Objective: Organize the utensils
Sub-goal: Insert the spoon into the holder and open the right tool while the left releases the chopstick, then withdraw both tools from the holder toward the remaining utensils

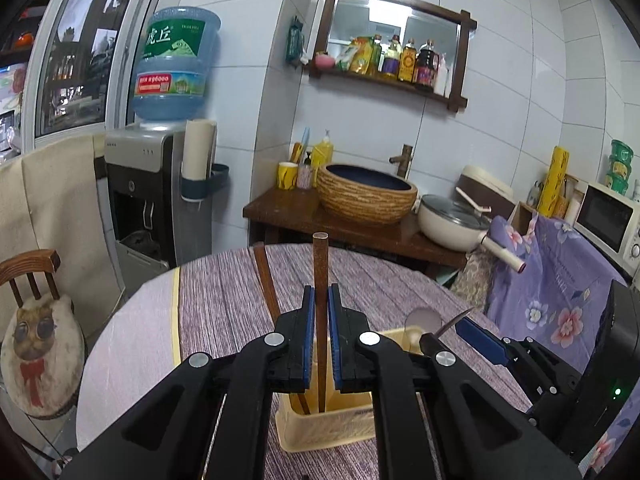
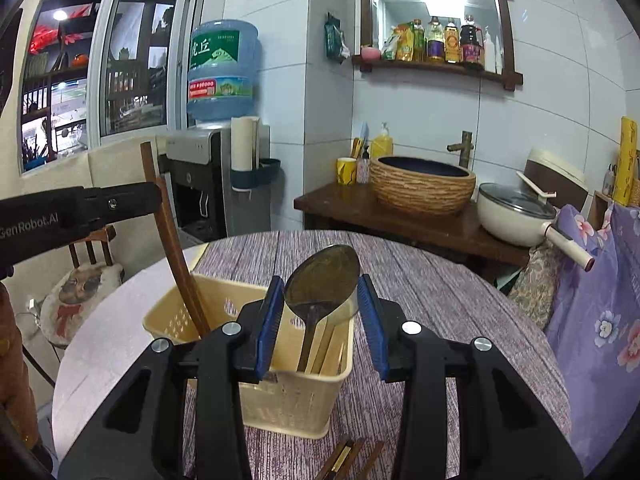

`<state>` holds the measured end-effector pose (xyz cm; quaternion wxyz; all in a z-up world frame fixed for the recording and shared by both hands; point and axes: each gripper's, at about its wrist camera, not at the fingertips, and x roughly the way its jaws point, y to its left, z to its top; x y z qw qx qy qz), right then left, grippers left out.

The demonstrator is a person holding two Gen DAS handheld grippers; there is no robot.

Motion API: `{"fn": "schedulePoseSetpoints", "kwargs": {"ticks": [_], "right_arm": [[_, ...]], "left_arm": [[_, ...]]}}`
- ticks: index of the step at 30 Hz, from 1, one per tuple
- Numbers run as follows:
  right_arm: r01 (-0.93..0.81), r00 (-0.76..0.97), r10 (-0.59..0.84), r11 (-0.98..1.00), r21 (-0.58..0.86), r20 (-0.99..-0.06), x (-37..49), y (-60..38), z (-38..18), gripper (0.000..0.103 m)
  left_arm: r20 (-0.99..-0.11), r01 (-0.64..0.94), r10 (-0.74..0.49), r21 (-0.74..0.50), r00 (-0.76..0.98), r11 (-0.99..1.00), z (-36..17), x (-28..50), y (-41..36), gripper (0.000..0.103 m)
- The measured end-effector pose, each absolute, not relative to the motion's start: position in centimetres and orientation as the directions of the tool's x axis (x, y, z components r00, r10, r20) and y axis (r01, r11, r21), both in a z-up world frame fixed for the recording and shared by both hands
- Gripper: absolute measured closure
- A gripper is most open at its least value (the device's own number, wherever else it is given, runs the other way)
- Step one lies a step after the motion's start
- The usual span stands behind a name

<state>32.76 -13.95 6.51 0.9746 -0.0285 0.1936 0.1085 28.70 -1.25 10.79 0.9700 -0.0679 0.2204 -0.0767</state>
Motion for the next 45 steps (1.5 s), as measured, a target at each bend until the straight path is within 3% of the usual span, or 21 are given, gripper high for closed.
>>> {"fn": "schedulePoseSetpoints", "kwargs": {"ticks": [9,14,16,18,22,24,27,34,39,45], "right_arm": [[-0.226,0.893,0.197,0.974,-0.025,-0.405,32.9,-13.6,4.6,0.064],[-0.226,0.894,0.202,0.974,-0.013,-0.4,32.6,-13.9,4.2,0.057],[-0.233,0.895,0.214,0.973,0.0,-0.392,32.2,-14.1,4.4,0.052],[-0.232,0.903,0.22,0.973,0.011,-0.37,31.2,-14.4,4.8,0.05],[-0.212,0.914,0.203,0.977,0.014,-0.351,28.8,-15.4,5.4,0.049],[-0.195,0.901,0.192,0.98,0.032,-0.388,28.1,-16.2,5.1,0.049],[-0.155,0.868,0.16,0.987,0.05,-0.47,27.6,-17.6,3.5,0.048],[-0.08,0.762,0.098,0.995,0.057,-0.64,26.7,-19.2,-2.3,0.049],[-0.036,0.712,0.097,0.994,0.102,-0.695,26.7,-19.7,-5.2,0.058],[-0.027,0.653,0.121,0.99,0.136,-0.748,27.9,-18.9,-7.2,0.065]], "left_arm": [[-0.467,0.118,-0.182,-0.162,0.865,0.98,8.6,29.3,-1.6,0.096],[-0.455,0.127,-0.191,-0.168,0.87,0.978,8.8,28.8,-1.6,0.093],[-0.448,0.137,-0.202,-0.173,0.871,0.975,8.8,28.4,-1.6,0.079],[-0.432,0.136,-0.204,-0.185,0.878,0.973,8.9,27.5,-1.3,0.05],[-0.416,0.121,-0.184,-0.173,0.891,0.978,8.9,25.5,-0.9,0.035],[-0.423,0.1,-0.163,-0.168,0.891,0.981,8.6,24.4,-0.5,0.023],[-0.436,0.082,-0.147,-0.165,0.888,0.983,7.7,23.1,0.2,0.015],[-0.568,0.031,-0.091,-0.115,0.818,0.993,2.8,22.2,0.9,0.015],[-0.679,0.045,-0.109,-0.111,0.726,0.993,-1.4,22.7,0.4,0.042],[-0.737,0.068,-0.125,-0.106,0.664,0.992,-4.1,22.7,-0.8,0.054]]}}
